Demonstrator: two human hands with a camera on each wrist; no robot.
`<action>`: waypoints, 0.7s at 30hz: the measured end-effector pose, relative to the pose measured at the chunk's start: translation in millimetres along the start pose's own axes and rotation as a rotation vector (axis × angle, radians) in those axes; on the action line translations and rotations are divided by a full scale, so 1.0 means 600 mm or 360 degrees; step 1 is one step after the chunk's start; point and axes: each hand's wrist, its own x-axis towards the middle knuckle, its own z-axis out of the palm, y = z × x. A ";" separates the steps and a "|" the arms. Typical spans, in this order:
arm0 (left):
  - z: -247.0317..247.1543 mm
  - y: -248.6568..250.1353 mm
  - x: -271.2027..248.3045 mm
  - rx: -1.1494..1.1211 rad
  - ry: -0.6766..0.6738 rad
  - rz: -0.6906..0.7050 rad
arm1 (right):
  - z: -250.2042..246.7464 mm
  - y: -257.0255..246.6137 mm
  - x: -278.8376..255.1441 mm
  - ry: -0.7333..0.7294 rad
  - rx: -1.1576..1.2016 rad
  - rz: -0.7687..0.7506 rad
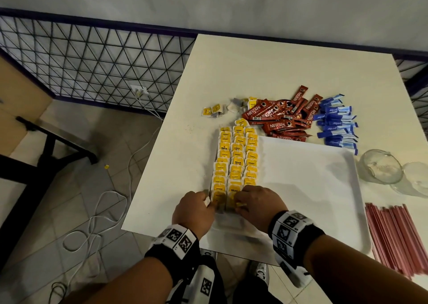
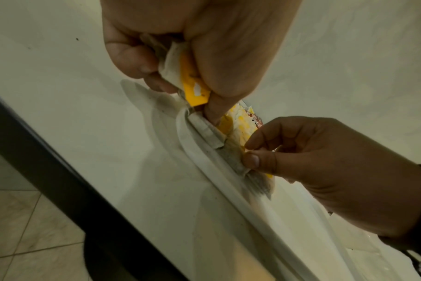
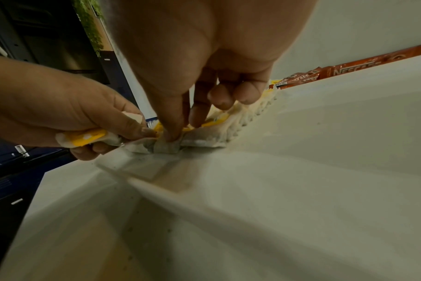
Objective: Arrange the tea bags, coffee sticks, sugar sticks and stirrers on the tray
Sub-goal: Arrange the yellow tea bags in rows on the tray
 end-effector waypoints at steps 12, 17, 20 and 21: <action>-0.063 -0.012 0.006 -0.1082 -0.0163 -0.0234 | -0.046 -0.018 0.003 0.0378 0.0412 -0.0015; -0.132 0.004 0.012 -0.2420 -0.1049 -0.0612 | -0.119 -0.068 0.021 0.0534 0.0657 -0.0131; -0.143 0.017 0.014 -0.2396 -0.1143 -0.0480 | -0.140 -0.091 0.020 0.0541 0.0662 -0.0235; -0.143 0.022 0.015 -0.2374 -0.1143 -0.0457 | -0.144 -0.092 0.018 0.0551 0.0671 -0.0264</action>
